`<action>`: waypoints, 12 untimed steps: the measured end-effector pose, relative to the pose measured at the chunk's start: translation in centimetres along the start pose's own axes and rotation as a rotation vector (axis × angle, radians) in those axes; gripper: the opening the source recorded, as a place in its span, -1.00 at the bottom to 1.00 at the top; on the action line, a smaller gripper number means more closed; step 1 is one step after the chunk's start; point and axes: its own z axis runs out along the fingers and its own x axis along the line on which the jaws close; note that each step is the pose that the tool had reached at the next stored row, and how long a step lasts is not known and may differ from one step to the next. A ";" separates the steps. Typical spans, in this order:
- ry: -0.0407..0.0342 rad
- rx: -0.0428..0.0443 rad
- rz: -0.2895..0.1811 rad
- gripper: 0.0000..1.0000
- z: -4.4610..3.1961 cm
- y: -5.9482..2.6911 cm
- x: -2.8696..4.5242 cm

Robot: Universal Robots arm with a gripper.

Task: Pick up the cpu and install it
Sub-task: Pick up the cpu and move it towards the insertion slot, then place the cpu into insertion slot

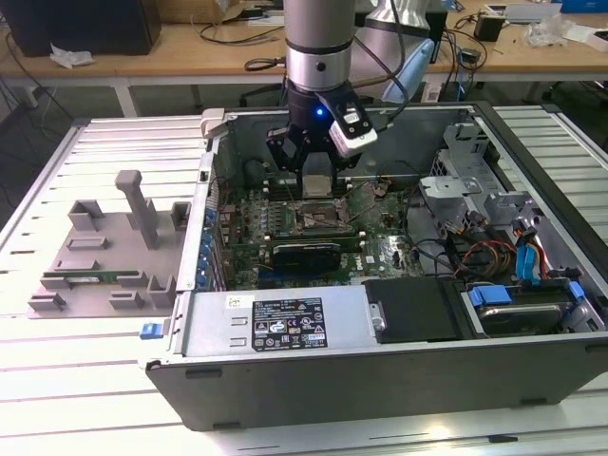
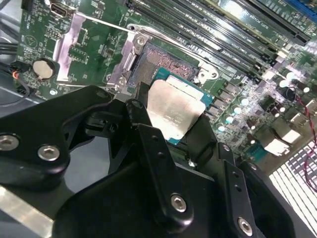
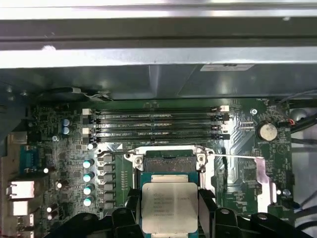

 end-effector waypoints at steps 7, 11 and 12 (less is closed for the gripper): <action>0.0002 0.0005 -0.003 0.09 1.19 -0.06 0.23; 0.0001 0.0005 -0.003 0.09 1.20 -0.06 0.23; 0.0002 0.0005 -0.003 0.09 1.20 -0.06 0.23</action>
